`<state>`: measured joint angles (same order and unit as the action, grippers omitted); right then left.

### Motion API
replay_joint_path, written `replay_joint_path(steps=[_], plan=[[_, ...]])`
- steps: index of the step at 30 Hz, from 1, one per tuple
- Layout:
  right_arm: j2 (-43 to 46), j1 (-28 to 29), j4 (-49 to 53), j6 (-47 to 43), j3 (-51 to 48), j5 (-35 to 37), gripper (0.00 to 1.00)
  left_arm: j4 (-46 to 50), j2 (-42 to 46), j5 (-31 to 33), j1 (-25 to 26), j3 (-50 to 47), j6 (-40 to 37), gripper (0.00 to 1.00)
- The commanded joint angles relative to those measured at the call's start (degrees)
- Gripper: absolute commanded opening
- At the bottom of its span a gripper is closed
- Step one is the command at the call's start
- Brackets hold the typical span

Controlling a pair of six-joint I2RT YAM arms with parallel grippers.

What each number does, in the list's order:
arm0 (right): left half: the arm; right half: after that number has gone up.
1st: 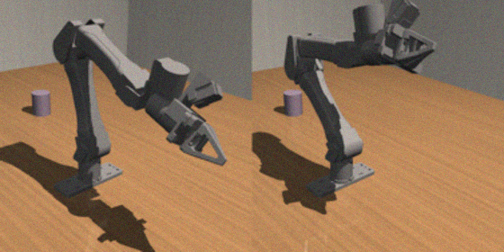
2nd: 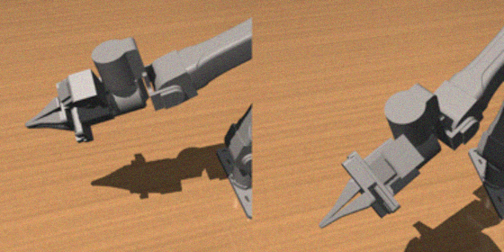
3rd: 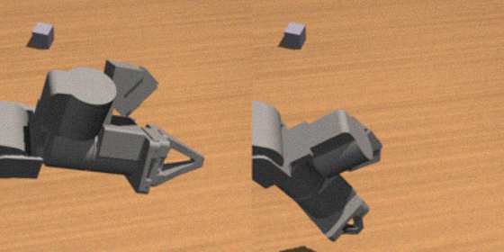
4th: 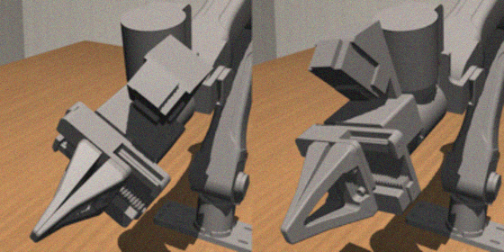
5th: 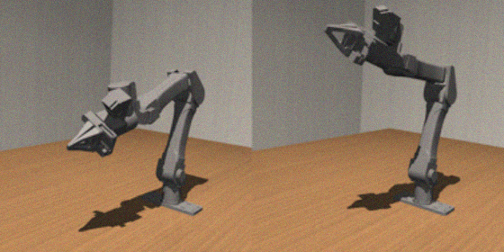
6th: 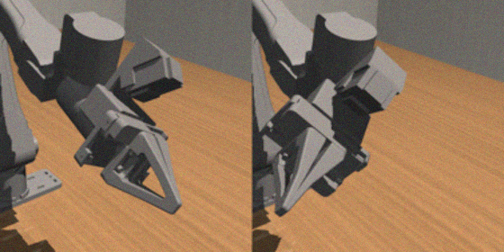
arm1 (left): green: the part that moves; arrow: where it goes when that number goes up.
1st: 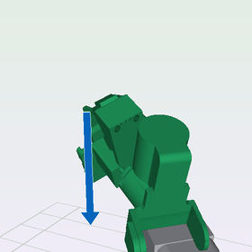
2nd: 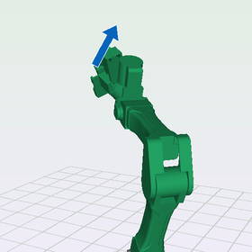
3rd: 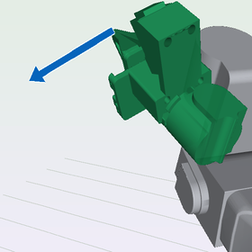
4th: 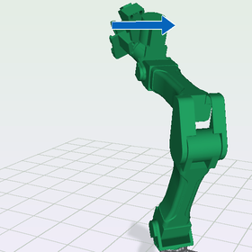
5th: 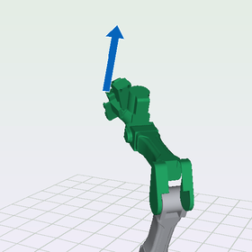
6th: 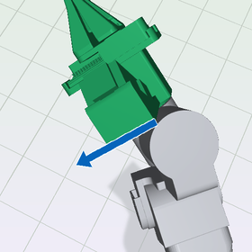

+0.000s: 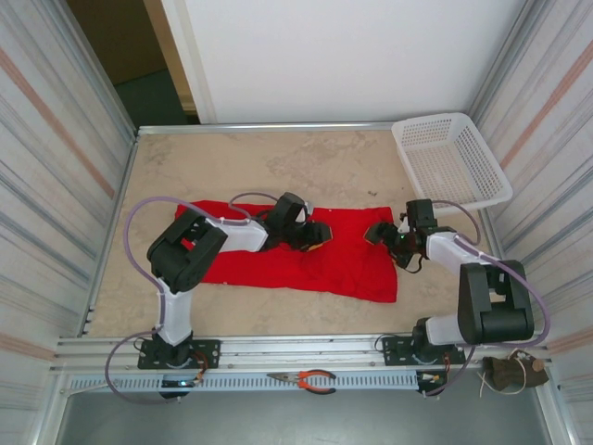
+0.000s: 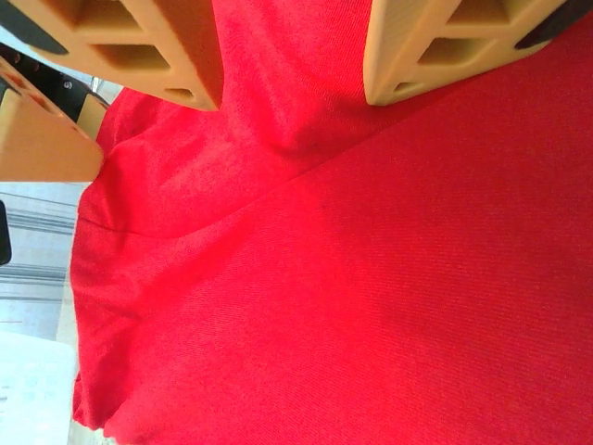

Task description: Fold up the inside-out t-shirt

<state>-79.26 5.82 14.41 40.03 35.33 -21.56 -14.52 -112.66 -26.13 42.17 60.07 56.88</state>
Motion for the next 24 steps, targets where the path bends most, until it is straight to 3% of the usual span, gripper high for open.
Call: replay_joint_path(steps=[1,6,9,12,16,18,24], plan=[[0.7,1.3,-0.8,1.3,0.4,2.1,0.84,-1.3,-0.4,0.0,0.7,-0.8,0.5,0.45],[-0.7,4.0,3.0,1.8,2.3,8.9,0.82,-1.6,-0.5,0.0,1.0,-0.8,0.7,0.44],[-2.1,5.3,4.1,2.9,2.9,12.5,0.75,-1.8,-0.4,-0.2,0.9,-0.8,0.8,0.44],[-3.5,5.7,3.5,3.8,3.1,12.9,0.53,-1.5,0.3,-0.6,0.4,-0.3,0.4,0.44],[-3.1,5.5,4.6,3.3,3.6,12.5,0.12,0.5,4.2,-1.7,-2.8,-0.3,-1.4,0.45],[-1.8,4.6,5.5,2.7,3.6,12.1,0.0,3.3,7.1,-1.7,-5.6,-0.7,-3.6,0.45],[3.0,-0.1,10.6,0.3,3.9,11.4,0.0,13.0,14.8,-1.1,-16.8,-4.3,-12.4,0.45]])
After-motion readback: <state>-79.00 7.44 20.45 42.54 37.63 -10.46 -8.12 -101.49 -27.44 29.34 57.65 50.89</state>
